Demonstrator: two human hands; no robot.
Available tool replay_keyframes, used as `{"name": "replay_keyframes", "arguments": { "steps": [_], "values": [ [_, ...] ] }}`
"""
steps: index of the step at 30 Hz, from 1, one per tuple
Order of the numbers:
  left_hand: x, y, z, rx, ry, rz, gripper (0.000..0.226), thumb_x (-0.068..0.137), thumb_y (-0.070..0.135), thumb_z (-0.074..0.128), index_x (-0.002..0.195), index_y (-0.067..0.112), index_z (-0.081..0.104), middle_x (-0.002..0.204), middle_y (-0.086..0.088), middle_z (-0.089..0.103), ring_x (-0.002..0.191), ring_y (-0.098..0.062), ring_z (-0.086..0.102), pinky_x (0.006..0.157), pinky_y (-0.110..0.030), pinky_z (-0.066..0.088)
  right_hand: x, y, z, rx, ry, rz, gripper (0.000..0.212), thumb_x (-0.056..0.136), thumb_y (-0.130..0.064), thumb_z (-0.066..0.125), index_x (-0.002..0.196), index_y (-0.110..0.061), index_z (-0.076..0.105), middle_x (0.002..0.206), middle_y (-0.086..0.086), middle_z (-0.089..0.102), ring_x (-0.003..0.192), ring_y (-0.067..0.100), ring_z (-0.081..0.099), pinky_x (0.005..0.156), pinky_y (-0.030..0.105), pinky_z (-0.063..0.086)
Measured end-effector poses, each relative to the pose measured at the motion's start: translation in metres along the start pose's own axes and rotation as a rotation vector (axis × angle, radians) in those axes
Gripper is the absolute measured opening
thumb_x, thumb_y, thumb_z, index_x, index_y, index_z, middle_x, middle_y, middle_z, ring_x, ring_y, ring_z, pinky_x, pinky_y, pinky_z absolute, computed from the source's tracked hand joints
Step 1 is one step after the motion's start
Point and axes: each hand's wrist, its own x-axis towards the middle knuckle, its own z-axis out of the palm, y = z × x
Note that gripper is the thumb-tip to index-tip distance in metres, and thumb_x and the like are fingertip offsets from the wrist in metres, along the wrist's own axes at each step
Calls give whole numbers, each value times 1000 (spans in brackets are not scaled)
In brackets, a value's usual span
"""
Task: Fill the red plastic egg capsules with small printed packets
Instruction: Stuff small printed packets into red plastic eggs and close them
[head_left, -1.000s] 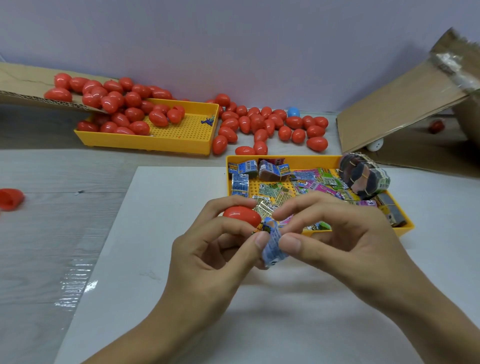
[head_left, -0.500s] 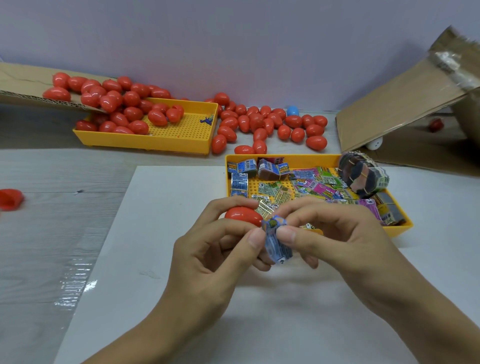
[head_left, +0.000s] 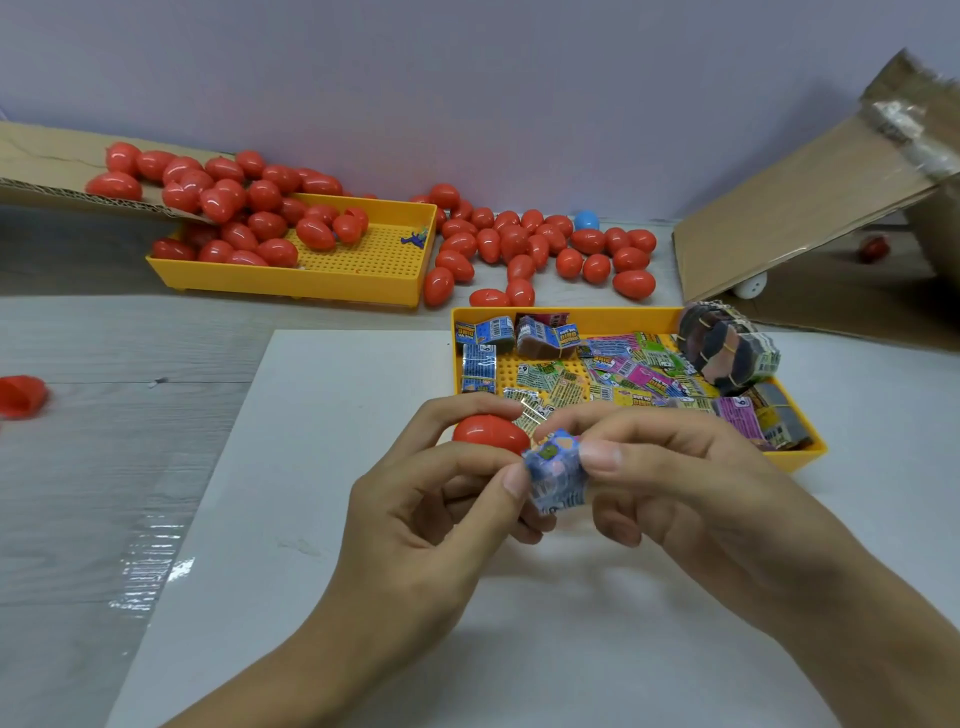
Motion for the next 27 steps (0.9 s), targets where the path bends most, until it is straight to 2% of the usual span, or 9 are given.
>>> {"name": "replay_keyframes", "arguments": {
  "steps": [6, 9, 12, 14, 16, 18, 20, 23, 27],
  "values": [
    [-1, 2, 2, 61, -9, 28, 18, 87, 19, 62, 86, 9, 76, 119, -1, 58, 70, -29, 72, 62, -29, 60, -1, 0, 4, -227, 28, -26, 18, 72, -28, 72, 59, -17, 75, 81, -11, 68, 73, 23, 58, 55, 24, 43],
    [-1, 3, 2, 33, -23, 16, 15, 87, 19, 62, 88, 10, 74, 119, 0, 58, 67, -27, 73, 62, -28, 60, 0, 1, 1, -142, 45, -31, 14, 69, -21, 72, 66, -8, 77, 90, -8, 70, 64, 6, 57, 51, 23, 42],
    [-2, 2, 0, -34, -27, -5, 16, 87, 16, 61, 92, 7, 75, 120, -5, 59, 66, -31, 73, 64, -31, 59, 1, -2, -2, -129, 125, -88, 11, 67, -22, 72, 62, -14, 77, 89, -9, 70, 65, 4, 57, 49, 22, 40],
    [-1, 1, 0, -83, -28, -21, 20, 88, 14, 61, 99, 9, 76, 118, -9, 60, 69, -34, 72, 66, -34, 60, 1, -2, -5, -263, 230, -203, 12, 68, -28, 74, 57, -23, 76, 84, -11, 68, 72, 13, 59, 55, 24, 41],
    [1, 1, 0, -102, -31, -19, 25, 88, 14, 61, 107, 16, 76, 116, -9, 62, 73, -35, 72, 68, -34, 60, 0, -3, -3, -457, 332, -300, 9, 66, -37, 81, 61, -30, 77, 90, -14, 66, 77, 36, 55, 58, 37, 43],
    [1, 0, 1, -93, -20, 8, 33, 88, 13, 62, 118, 23, 72, 113, -11, 64, 76, -32, 72, 69, -33, 60, 0, -1, -1, -485, 340, -340, 13, 64, -40, 85, 69, -29, 79, 99, -11, 65, 78, 50, 49, 55, 48, 43],
    [1, -1, 1, -95, 12, 11, 46, 85, 15, 66, 128, 32, 65, 107, -12, 68, 76, -30, 73, 68, -33, 61, 0, 2, 0, -432, 297, -331, 13, 63, -38, 84, 70, -27, 80, 99, -13, 64, 71, 55, 45, 50, 50, 41],
    [-1, -2, 1, -102, 61, -32, 49, 78, 19, 73, 125, 30, 63, 105, -12, 70, 82, -31, 73, 66, -33, 61, 1, 2, 3, -403, 235, -261, 14, 58, -33, 87, 67, -27, 79, 97, -12, 64, 75, 49, 49, 57, 45, 41],
    [0, -1, -1, -65, 78, -61, 30, 75, 23, 77, 104, 20, 72, 99, -7, 71, 73, -29, 74, 66, -28, 60, 0, 0, 1, -277, 166, -215, 8, 64, -21, 79, 64, -14, 77, 93, -5, 66, 72, 9, 59, 55, 15, 44]
  ]
}}
